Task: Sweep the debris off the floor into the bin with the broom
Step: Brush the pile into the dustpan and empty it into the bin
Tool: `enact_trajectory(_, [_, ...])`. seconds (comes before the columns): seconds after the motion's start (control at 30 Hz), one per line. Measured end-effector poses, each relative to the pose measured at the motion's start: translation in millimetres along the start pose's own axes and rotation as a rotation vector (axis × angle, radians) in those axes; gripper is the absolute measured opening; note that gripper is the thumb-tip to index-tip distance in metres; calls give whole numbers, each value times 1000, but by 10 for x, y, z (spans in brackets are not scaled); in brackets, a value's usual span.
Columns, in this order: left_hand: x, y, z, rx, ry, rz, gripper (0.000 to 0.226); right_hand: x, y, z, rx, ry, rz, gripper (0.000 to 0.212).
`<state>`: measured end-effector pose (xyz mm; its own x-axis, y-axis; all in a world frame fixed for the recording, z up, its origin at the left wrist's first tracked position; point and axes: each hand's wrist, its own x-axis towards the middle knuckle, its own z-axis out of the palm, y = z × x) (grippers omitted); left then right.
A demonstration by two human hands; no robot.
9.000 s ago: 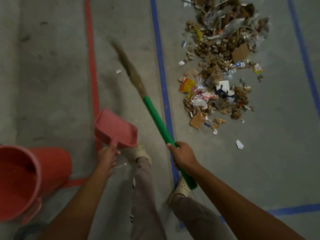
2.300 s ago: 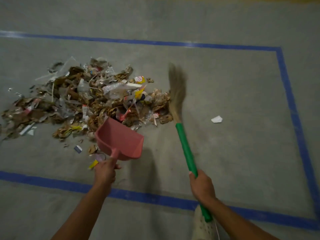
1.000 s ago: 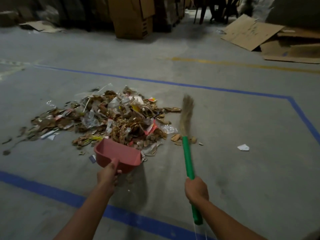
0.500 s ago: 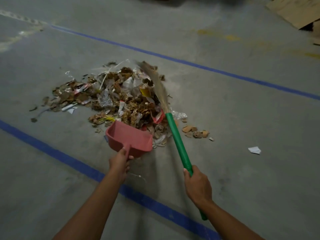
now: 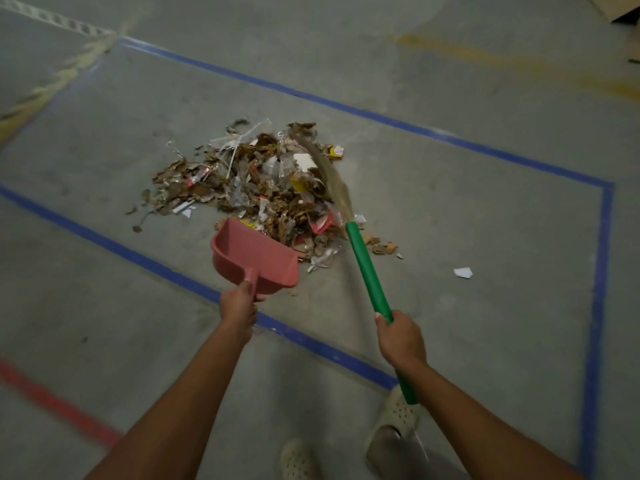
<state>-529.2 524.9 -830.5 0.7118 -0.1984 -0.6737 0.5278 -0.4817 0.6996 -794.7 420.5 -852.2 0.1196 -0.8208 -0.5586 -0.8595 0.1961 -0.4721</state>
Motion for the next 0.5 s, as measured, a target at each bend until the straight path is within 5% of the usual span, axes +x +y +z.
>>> enact_trajectory(0.5, [-812,-18,206,-34,-16,-163,22,5,896,-1040,241,67,713,45])
